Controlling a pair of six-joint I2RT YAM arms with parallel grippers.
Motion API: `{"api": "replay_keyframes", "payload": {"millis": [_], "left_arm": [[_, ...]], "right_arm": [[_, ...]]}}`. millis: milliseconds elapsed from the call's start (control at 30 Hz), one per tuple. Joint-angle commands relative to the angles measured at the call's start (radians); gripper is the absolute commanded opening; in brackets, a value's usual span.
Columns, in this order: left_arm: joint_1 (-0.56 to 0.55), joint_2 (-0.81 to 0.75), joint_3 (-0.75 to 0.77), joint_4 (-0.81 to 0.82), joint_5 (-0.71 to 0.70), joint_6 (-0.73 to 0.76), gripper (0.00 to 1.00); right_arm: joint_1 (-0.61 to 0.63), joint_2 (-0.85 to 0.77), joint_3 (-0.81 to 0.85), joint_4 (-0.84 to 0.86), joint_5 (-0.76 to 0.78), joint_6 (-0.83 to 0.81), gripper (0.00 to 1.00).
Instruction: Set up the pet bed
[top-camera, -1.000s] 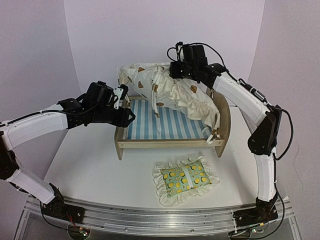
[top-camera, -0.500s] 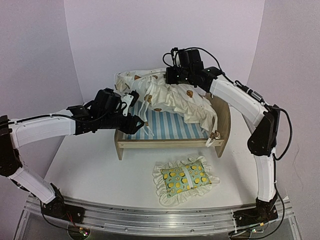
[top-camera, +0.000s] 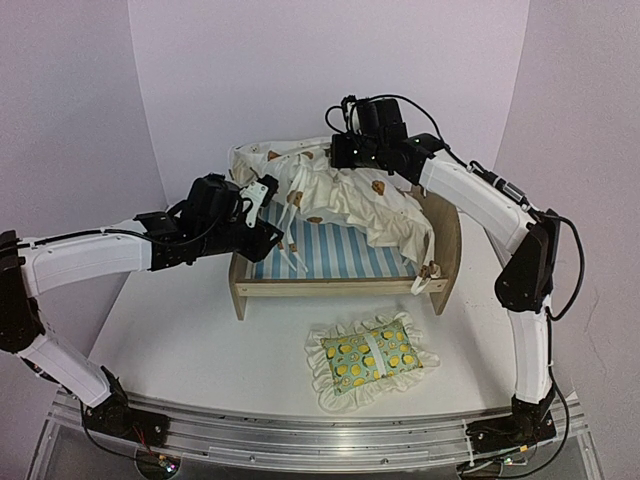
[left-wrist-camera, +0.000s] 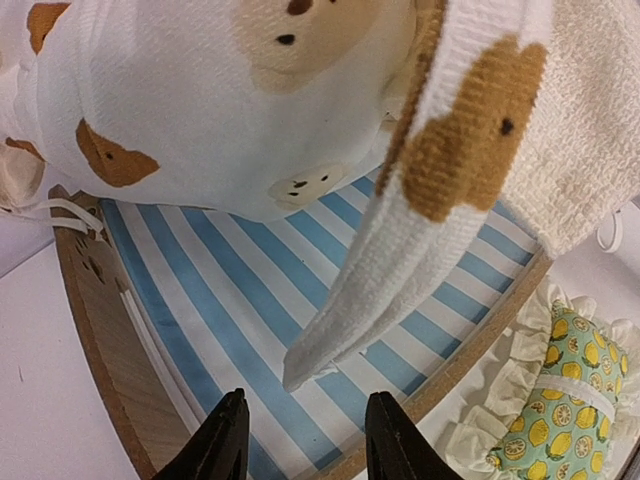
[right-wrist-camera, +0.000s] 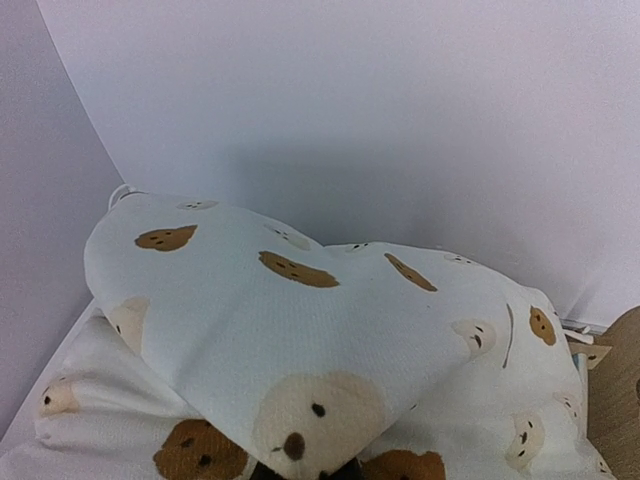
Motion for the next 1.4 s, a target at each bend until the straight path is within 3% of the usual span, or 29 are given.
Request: {"api": "replay_keyframes", "payload": {"millis": [0, 133, 200, 267, 300, 933, 1367], "left_arm": [[-0.004, 0.028, 0.015, 0.093, -0.034, 0.053, 0.38], [-0.004, 0.051, 0.016, 0.146, -0.020, 0.071, 0.32], [-0.004, 0.060, 0.019, 0.153, -0.028, 0.078, 0.23], [-0.004, 0.060, 0.017, 0.182, -0.025, 0.091, 0.04], [-0.004, 0.058, 0.017, 0.187, -0.026, 0.094, 0.01], [0.009, -0.069, 0.027, 0.019, -0.286, 0.184, 0.00], [0.028, -0.122, -0.140, 0.051, -0.413, 0.104, 0.02]], "right_arm": [[-0.004, -0.062, 0.008, 0.064, -0.007, 0.019, 0.00], [-0.005, -0.068, -0.004, 0.064, -0.006, 0.018, 0.00], [-0.005, -0.074, -0.012, 0.064, -0.006, 0.018, 0.00], [-0.005, -0.081, -0.022, 0.064, -0.008, 0.019, 0.00], [-0.005, -0.084, -0.029, 0.065, -0.011, 0.020, 0.00], [-0.005, -0.114, -0.096, 0.064, -0.071, 0.067, 0.00], [-0.002, -0.097, -0.162, 0.067, -0.134, 0.112, 0.00]]}}
